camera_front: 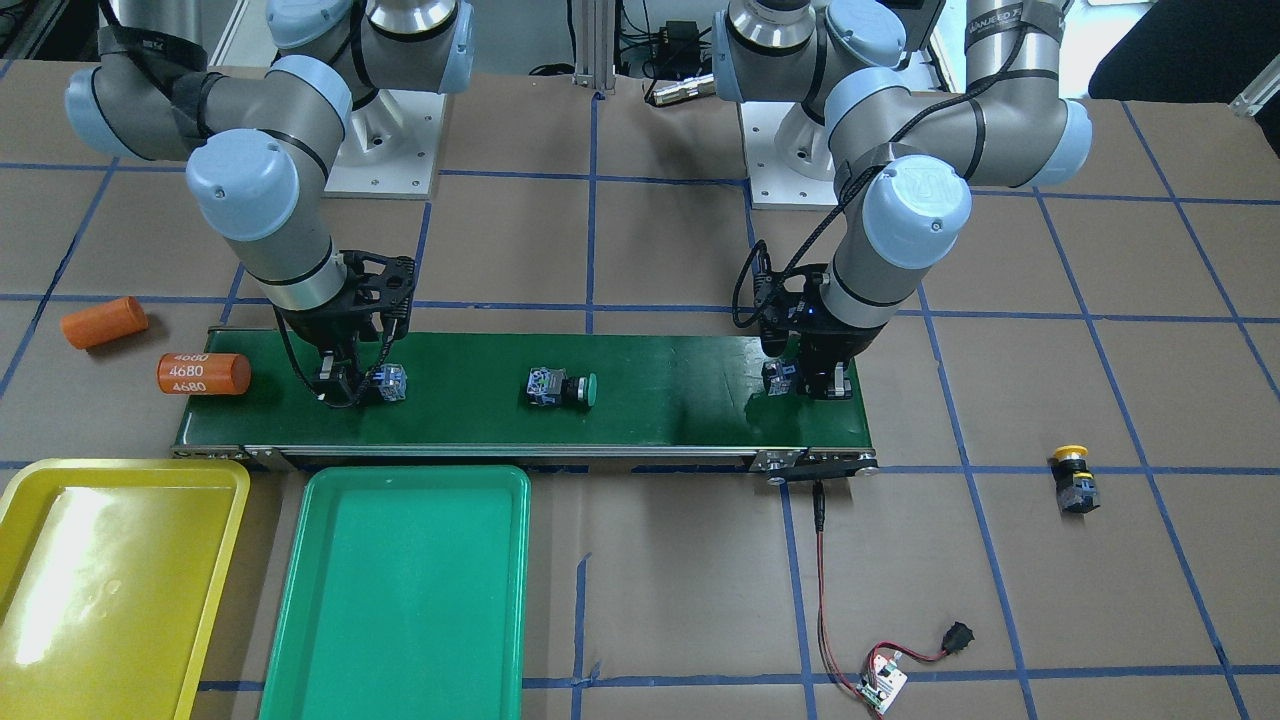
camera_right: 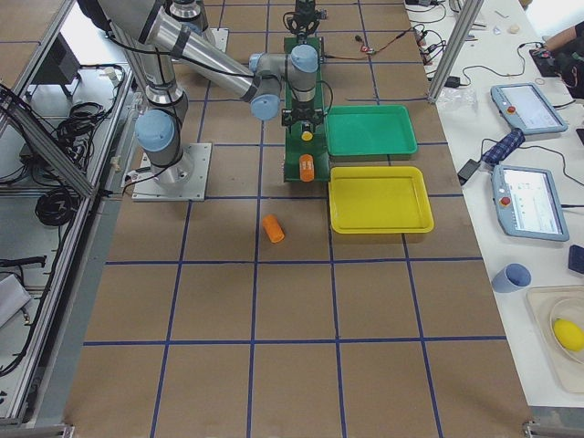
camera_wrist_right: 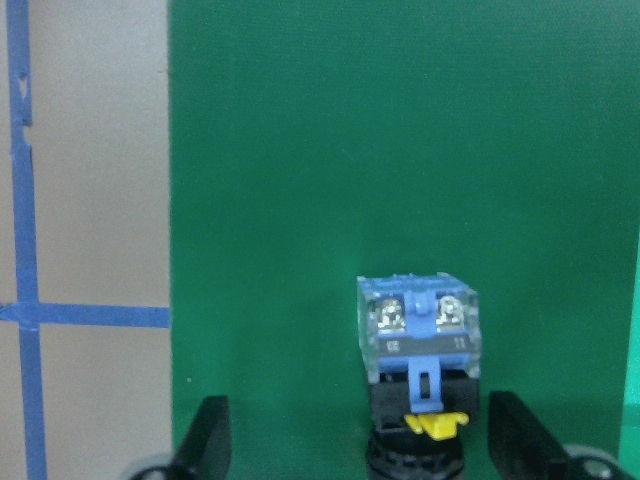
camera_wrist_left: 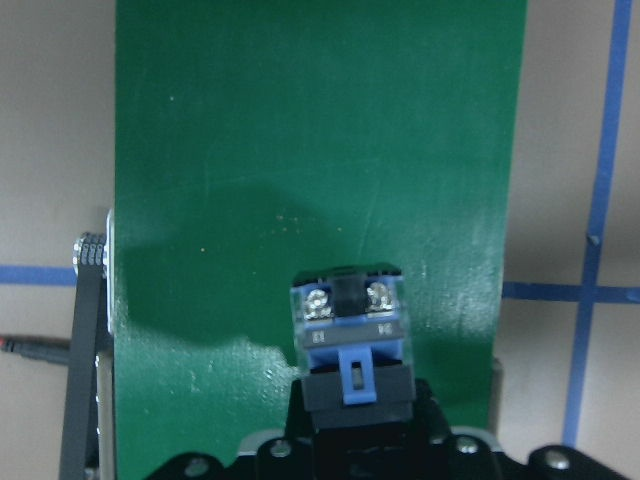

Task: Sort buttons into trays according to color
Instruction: 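Release the button on the belt while the right gripper carries yellow button to tray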

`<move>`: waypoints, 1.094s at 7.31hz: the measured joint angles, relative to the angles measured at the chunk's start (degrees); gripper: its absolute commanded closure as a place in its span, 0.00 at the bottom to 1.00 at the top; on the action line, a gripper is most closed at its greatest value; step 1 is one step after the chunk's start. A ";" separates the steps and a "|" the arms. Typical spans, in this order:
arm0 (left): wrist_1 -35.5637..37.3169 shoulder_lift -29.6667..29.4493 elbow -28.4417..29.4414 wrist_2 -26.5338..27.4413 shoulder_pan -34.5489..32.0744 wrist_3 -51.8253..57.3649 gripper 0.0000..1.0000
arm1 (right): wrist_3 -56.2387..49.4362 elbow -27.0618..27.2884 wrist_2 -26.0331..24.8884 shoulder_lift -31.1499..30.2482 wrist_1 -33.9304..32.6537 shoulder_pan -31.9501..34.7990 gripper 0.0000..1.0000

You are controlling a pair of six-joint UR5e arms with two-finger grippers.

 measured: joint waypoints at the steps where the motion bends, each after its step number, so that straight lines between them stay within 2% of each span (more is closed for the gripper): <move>1: 0.82 -0.62 -0.14 0.01 -0.05 -0.24 0.00 | -0.24 0.00 -0.19 0.09 0.00 0.00 0.72; 2: 1.15 -0.42 -0.34 -0.30 -0.09 -0.83 0.00 | -0.48 -0.03 -0.49 0.18 -0.01 0.00 0.89; 3: 1.21 0.39 -0.42 -0.77 -0.12 -1.38 0.00 | -0.56 -0.30 -0.68 0.21 0.01 -0.01 1.00; 5: 0.94 1.09 1.03 -2.27 1.42 -1.86 0.00 | -0.58 -2.51 -0.88 0.27 0.42 -0.07 1.00; 8: -0.33 -2.04 6.38 -3.46 13.76 -1.87 0.00 | -2.95 -12.81 -1.91 1.69 6.92 -2.87 1.00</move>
